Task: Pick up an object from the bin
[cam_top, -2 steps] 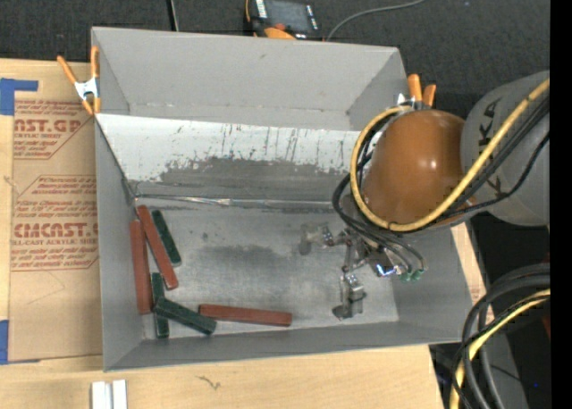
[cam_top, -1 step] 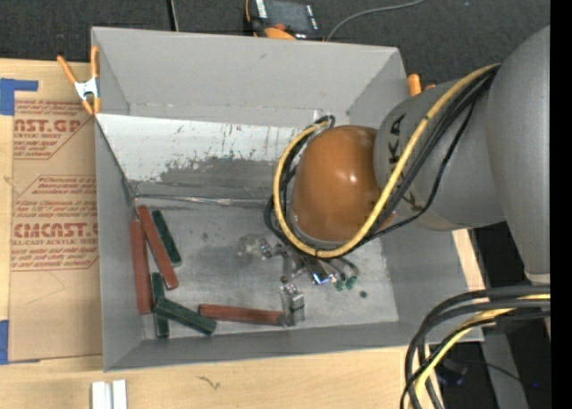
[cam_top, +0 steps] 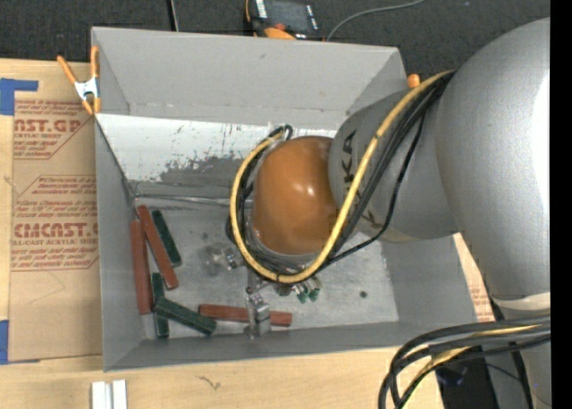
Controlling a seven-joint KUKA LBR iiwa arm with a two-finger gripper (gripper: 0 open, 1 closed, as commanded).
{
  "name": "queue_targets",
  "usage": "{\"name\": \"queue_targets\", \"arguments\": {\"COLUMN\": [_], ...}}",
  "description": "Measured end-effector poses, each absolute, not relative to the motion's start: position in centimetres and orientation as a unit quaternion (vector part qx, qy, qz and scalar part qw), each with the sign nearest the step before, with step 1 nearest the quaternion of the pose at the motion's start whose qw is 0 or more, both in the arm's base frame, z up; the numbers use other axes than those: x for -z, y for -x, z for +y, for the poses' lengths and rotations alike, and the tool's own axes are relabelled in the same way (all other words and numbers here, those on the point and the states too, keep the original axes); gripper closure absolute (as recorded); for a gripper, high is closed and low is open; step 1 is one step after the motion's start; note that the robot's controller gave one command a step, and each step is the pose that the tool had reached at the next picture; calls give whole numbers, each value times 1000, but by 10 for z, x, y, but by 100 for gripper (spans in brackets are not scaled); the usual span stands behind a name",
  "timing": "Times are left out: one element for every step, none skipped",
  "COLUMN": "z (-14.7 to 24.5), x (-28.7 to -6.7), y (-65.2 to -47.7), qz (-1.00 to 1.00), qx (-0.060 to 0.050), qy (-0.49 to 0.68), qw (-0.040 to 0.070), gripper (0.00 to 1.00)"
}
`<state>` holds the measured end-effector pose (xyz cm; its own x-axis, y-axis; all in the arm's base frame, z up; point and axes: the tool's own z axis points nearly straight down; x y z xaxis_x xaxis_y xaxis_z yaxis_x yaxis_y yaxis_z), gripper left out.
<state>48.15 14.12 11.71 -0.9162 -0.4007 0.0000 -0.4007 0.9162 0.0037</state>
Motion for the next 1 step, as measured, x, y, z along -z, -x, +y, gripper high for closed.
{"name": "queue_targets", "arguments": {"z": [146], "x": [-68], "y": [-488], "qz": [-976], "qx": [1], "qy": [-218], "qw": [-3], "gripper": [0]}}
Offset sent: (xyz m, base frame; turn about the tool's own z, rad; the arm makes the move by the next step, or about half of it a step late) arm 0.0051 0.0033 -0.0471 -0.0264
